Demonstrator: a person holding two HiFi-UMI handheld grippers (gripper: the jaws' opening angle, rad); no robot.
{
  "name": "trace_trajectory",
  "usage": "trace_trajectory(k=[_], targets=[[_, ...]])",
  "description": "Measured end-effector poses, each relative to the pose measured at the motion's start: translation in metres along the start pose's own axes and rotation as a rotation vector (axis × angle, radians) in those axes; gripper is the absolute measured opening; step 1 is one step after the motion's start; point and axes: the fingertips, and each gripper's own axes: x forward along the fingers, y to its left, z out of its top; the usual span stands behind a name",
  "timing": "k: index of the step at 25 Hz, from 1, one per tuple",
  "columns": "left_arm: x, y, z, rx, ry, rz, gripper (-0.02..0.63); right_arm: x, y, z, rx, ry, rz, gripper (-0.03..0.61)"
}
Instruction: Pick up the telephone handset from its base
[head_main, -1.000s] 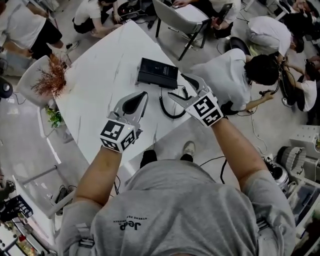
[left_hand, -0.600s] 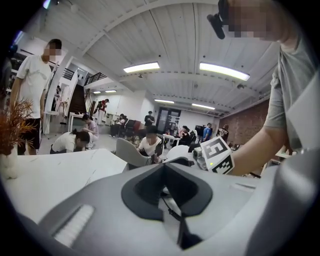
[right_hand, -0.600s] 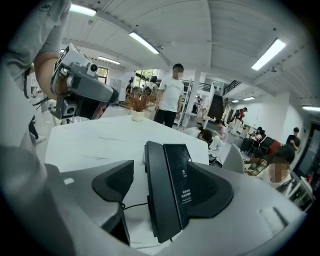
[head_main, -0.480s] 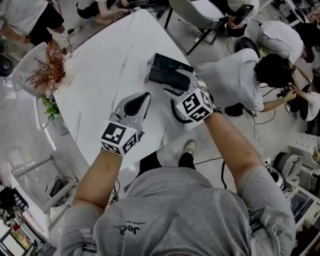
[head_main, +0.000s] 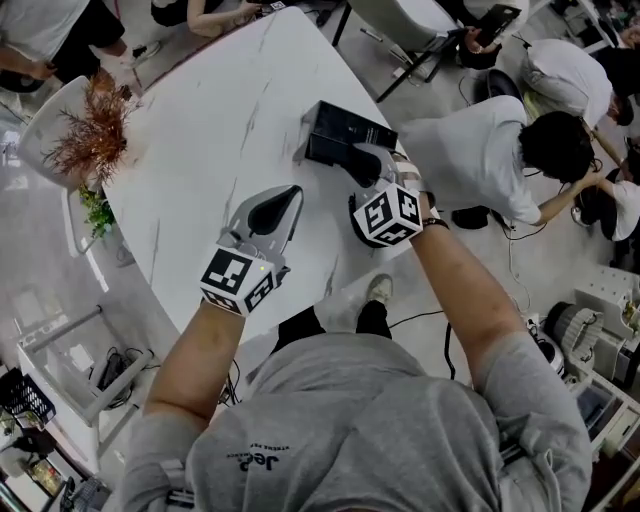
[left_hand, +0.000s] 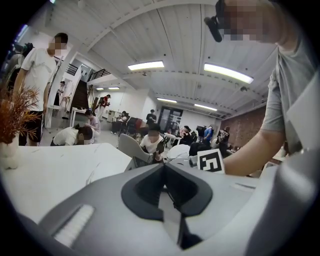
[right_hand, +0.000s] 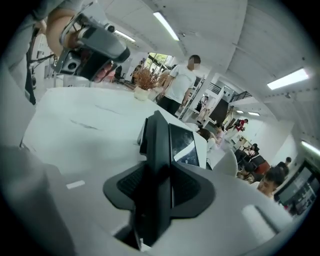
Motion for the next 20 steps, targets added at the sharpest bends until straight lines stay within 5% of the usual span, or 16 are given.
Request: trace_trajectory(k=[1,2,10,20], targets=[[0.000,0.000,0.000,0.001,0.001,0.000,0.057,-0.004,-0.002,0.001,0.031,-0.011,0.004,0.087],[0.000,0.000,0.000,0.002,0.001,-0.001,0.057,-0.007,-0.003,0.002,0.074,-0.019,0.016,0.077],[-0.003,-0.010,0.029,0.005,-0.029,-0.008,0.057,-0.072,-0.055,0.022,0.467,-0.167,0.006,0.077],[0.004,-0.052,0.101,0.034,-0.120,-0.052,0.057,-0.194,-0.128,0.045,0.674,-0.358,-0.117,0.077]])
